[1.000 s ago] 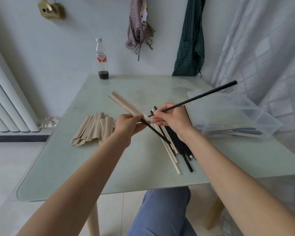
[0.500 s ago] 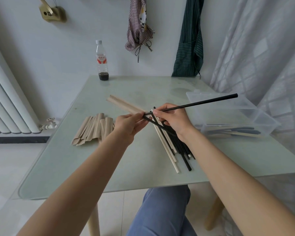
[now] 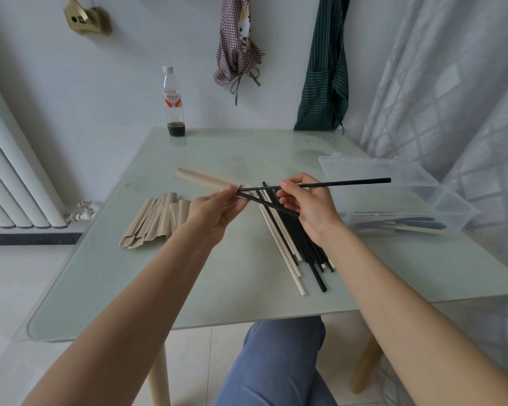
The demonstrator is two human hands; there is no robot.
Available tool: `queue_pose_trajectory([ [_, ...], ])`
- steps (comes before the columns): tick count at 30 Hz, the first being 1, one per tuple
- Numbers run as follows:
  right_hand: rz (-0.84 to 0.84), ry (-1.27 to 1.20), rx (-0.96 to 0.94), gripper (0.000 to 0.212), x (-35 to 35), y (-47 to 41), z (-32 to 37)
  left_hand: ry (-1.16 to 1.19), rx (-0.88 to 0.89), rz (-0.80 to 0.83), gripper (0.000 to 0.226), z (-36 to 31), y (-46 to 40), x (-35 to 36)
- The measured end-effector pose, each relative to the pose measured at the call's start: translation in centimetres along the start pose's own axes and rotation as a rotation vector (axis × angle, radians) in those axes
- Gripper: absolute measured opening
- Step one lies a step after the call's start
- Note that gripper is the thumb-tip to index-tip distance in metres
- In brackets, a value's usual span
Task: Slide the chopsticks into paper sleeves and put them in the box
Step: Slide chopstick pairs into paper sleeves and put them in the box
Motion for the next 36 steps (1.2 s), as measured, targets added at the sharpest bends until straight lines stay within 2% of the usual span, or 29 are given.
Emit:
queue_pose_trajectory([
  [4,0.021,-0.008,0.016,0.019,0.1,0.0,-0.2,0.043,0.017,0.011,0.024,-0.2,-0.1,0.1],
  [9,0.111,-0.029,0.133,0.006,0.9,0.0,-1.5,0.02,0.043,0.015,0.017,-0.4,0.0,0.4],
  [11,0.141,-0.04,0.178,0.009,0.8,0.0,-1.7,0.03,0.059,-0.018,0.015,-0.7,-0.2,0.1],
  [16,0.02,-0.198,0.19,0.016,-0.7,-0.1,-2.0,0.08,0.086,-0.075,0.014,-0.8,-0.5,-0.5],
  [19,0.038,-0.18,0.182,0.023,-0.2,-0.1,-2.0,0.092,0.077,-0.074,0.014,-0.1,-0.3,0.2],
  [23,0.07,-0.181,0.192,0.015,-0.1,0.0,-1.8,0.128,0.091,-0.089,0.014,-0.4,-0.3,0.6],
  [26,0.016,-0.284,0.191,0.014,-1.4,0.0,-1.9,0.132,0.117,-0.128,0.012,-0.9,-0.6,0.1],
  [30,-0.009,-0.103,0.11,0.028,-0.9,0.2,-1.6,0.142,0.094,-0.145,0.012,-0.3,-0.3,0.3],
  [33,0.043,-0.068,0.121,0.021,-0.3,0.3,-1.2,0.163,0.095,-0.143,0.013,-0.2,-0.1,0.4],
  [36,0.03,-0.198,0.165,0.015,-1.2,0.2,-1.4,0.172,0.129,-0.168,0.012,-1.0,-0.2,0.1],
])
Point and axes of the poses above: each hand's wrist, its own y-axis away from the middle knuckle, its own x-axis out of the palm, z = x × y, the point moved 7 cm from there along -y, towards the middle knuckle, and after that the axes turned 12 degrees about x, right-handed, at the moved point
